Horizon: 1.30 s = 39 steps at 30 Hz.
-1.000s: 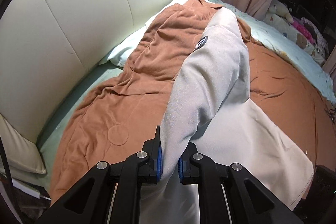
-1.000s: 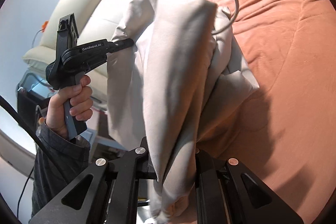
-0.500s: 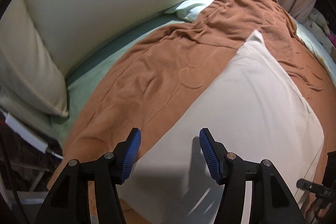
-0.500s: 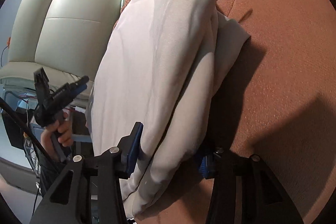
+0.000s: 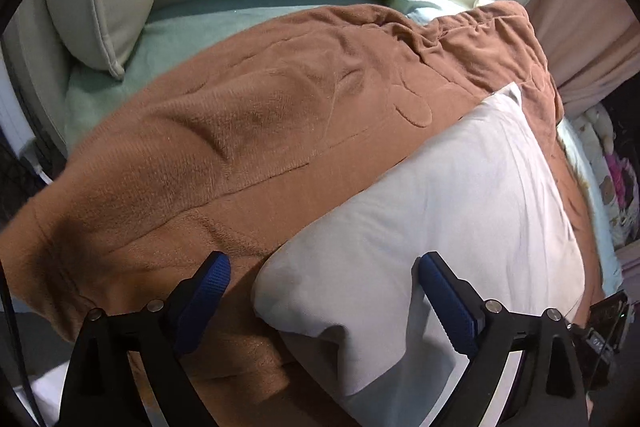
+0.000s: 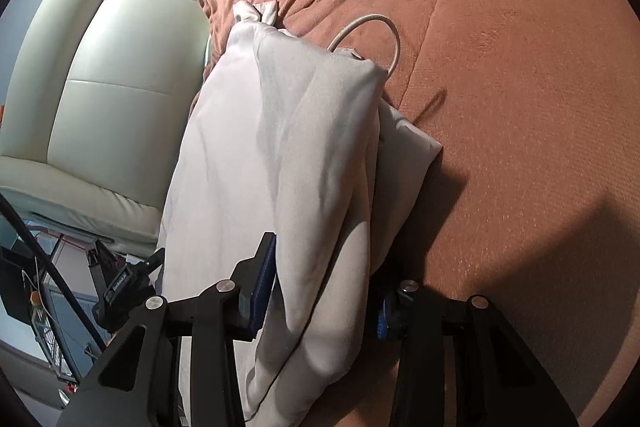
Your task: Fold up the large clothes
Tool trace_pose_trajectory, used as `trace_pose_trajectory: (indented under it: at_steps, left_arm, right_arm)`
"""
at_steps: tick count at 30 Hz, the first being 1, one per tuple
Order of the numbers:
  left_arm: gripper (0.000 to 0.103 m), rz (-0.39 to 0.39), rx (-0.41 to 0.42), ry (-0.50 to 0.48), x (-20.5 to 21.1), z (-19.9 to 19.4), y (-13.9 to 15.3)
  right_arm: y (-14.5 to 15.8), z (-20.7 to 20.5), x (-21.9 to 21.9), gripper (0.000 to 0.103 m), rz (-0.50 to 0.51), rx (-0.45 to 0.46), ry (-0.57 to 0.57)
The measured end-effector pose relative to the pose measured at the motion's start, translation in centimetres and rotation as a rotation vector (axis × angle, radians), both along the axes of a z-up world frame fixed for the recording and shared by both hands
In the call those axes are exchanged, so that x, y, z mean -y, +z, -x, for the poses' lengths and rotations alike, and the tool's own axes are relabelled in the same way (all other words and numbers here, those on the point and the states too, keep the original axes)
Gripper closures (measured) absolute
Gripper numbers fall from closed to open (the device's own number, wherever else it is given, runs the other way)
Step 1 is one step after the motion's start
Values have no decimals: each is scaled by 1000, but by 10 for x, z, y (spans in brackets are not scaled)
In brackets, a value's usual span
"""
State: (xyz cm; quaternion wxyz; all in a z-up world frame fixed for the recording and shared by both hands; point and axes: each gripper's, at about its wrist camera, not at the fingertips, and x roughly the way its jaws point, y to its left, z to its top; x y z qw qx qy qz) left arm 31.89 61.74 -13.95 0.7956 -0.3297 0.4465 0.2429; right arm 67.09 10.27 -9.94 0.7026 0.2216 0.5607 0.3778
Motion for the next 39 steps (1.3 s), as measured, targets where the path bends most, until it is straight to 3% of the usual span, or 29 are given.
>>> trace_pose_trajectory:
  at_steps: [1,2,4,6,9,11,14,17,20,23,25,28,36,39]
  left_arm:
    - [10,-10,8,-4,2,0,1]
    - [25,-14,22,-24,5,-2,3]
    - [36,-22,21,-31,10,-4,8]
    - [57,-46,13,-30,13,-2,14]
    - [73,-57,47,-24,14,8,29]
    - [76,-97,47,-27,20,12,42]
    - [77,-131,58,-10,25,22,58]
    - [77,-138,42,3,18,25,56]
    - [73,-141,22,25,16,28,49]
    - [61,-196,-57,35,24,27,47]
    - [59,-218,-80,31,31,28,48]
    - [54,-217,-76,37,40,36,55]
    - [51,-189,8,-22,99,43,86]
    - [49,-193,35,-49,129,45,98]
  right_arm:
    - [-1,5,-13,77,7,9,8]
    - [1,3,-18,78,17,22,19]
    - [3,9,-37,84,37,48,41]
    - [9,12,-52,88,56,72,65]
    - [19,15,-73,90,75,120,101]
    - [25,17,-79,91,68,149,127]
    - [28,19,-84,91,16,162,168]
    - [13,17,-92,91,70,118,174]
    - [-10,8,-92,74,119,41,175]
    - [-15,2,-75,70,79,6,179]
    - [-13,0,-65,60,87,11,166]
    - [-3,2,-51,48,131,48,143]
    - [46,28,-2,45,174,141,116]
    - [77,38,24,31,176,190,94]
